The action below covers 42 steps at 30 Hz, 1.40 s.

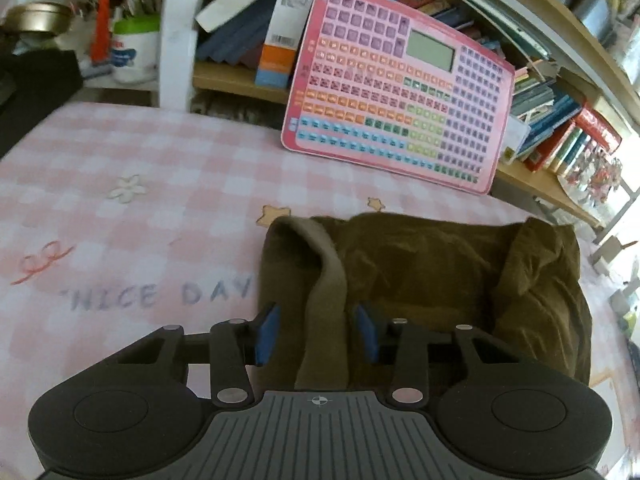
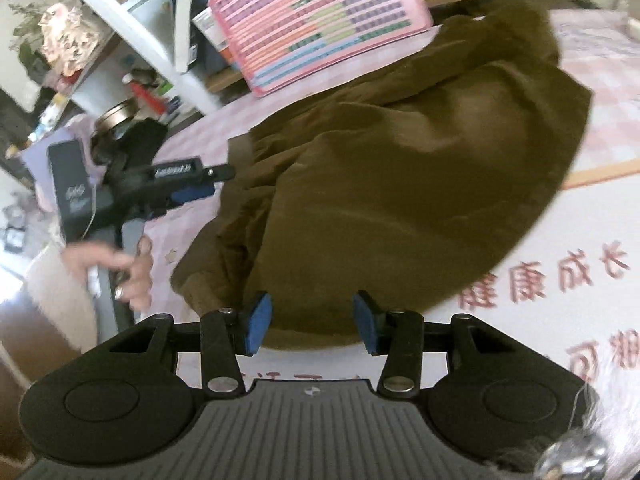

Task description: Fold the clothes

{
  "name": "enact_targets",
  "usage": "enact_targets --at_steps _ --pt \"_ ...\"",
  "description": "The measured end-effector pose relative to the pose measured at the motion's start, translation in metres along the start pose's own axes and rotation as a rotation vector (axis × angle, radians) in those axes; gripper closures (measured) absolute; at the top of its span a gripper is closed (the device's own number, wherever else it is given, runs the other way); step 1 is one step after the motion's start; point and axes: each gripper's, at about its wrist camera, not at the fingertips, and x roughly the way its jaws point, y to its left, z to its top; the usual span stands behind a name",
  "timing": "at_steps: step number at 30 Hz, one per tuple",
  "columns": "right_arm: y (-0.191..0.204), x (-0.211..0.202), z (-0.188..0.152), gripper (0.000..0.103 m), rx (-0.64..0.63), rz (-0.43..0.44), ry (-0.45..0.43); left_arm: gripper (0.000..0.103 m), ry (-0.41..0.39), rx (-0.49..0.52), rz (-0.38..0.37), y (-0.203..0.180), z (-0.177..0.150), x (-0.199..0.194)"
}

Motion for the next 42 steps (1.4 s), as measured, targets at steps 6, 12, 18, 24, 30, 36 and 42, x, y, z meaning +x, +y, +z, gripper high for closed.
enact_targets --at_steps 6,12,18,24,30,36,42 --pt "-0.003 -0.009 -0.011 0.060 0.107 -0.080 -0.057 0.101 0.025 -0.064 -0.087 0.012 0.005 0.015" --pt "0.009 -0.017 -0.011 0.060 0.133 -0.119 -0.120 0.100 -0.087 -0.125 -0.038 0.056 0.010 -0.037" --pt "0.008 -0.016 -0.011 0.060 0.158 -0.146 -0.125 0.096 -0.068 -0.225 0.143 0.140 0.004 -0.023" --pt "0.012 -0.002 0.003 0.060 0.132 -0.131 -0.101 0.067 -0.061 -0.168 0.234 0.139 0.006 -0.028" --pt "0.005 0.008 0.027 0.057 0.105 -0.131 -0.117 0.067 -0.136 -0.151 0.175 0.108 -0.022 -0.083" --pt "-0.019 0.035 0.068 0.051 0.070 -0.227 -0.155 0.067 -0.064 -0.067 0.152 0.073 -0.073 -0.102" --pt "-0.028 0.074 0.119 0.051 0.009 -0.301 -0.180 0.067 -0.019 -0.021 0.182 0.059 -0.088 -0.100"
